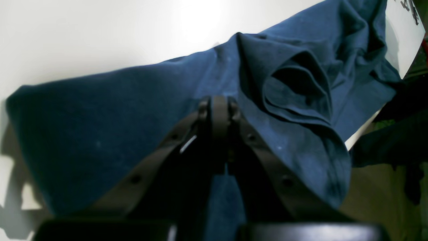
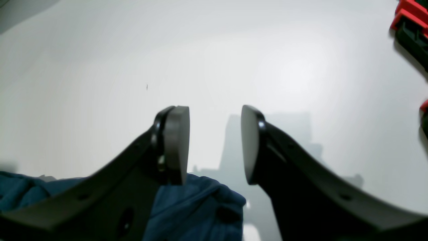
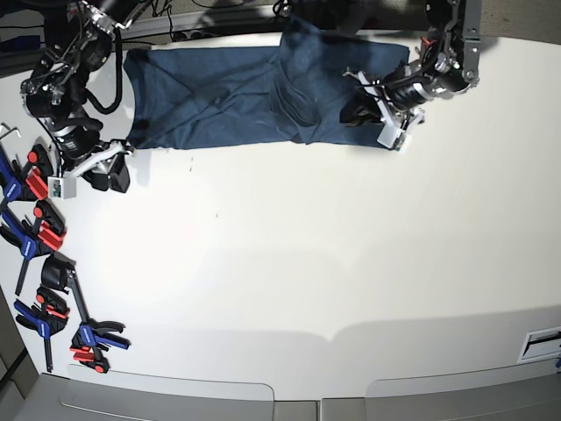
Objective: Fold the T-shirt properly
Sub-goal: 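Fold the strip end with the left gripper toward the right gripper, then release the left gripper and regrasp the folded end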
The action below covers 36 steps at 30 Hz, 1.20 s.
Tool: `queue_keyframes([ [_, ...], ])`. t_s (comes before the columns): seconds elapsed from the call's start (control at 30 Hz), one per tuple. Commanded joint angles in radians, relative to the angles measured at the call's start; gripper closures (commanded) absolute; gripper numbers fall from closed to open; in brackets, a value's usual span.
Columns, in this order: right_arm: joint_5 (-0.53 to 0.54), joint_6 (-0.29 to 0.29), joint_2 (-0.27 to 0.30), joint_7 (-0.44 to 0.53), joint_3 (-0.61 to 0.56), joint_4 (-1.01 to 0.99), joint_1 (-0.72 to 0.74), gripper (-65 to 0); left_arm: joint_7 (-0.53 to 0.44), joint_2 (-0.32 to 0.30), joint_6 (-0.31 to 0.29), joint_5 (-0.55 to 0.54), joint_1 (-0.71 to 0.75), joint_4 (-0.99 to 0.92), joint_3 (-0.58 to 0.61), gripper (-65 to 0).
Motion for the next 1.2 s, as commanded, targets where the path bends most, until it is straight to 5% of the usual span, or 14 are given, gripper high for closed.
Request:
queue_keyframes([
  [0.0,0.026,0.002,0.013,0.024,0.003,0.017,0.011,-23.3,-0.024,0.000,-0.008,-0.018,-0.006,0.018,0.006,0.0],
  [0.1,0.026,0.002,0.013,0.025,0.003,0.017,0.011,-23.3,-0.025,0.000,0.000,0.003,-0.017,0.018,0.049,0.0],
  [0.33,0.026,0.002,0.011,0.023,0.003,0.017,0.011,-23.3,-0.060,0.000,0.126,0.092,-0.099,0.018,0.255,0.0],
  [0.67,0.024,0.002,0.011,0.019,0.003,0.017,0.011,-23.3,-0.117,0.099,0.077,0.044,-0.198,0.018,0.378,0.0],
  [0.8,0.016,0.009,0.017,-0.004,0.003,0.015,0.004,-24.6,-0.064,0.089,0.074,0.046,-0.214,0.018,0.374,0.0],
  [1.0,0.002,0.018,0.017,0.035,0.003,-0.048,-0.080,-38.7,-0.059,0.036,0.074,0.049,-0.214,0.018,0.368,0.0],
  [1.17,0.003,0.017,0.018,0.034,0.004,-0.065,-0.105,-39.0,-0.059,0.013,0.074,0.049,-0.213,0.018,0.368,0.0],
])
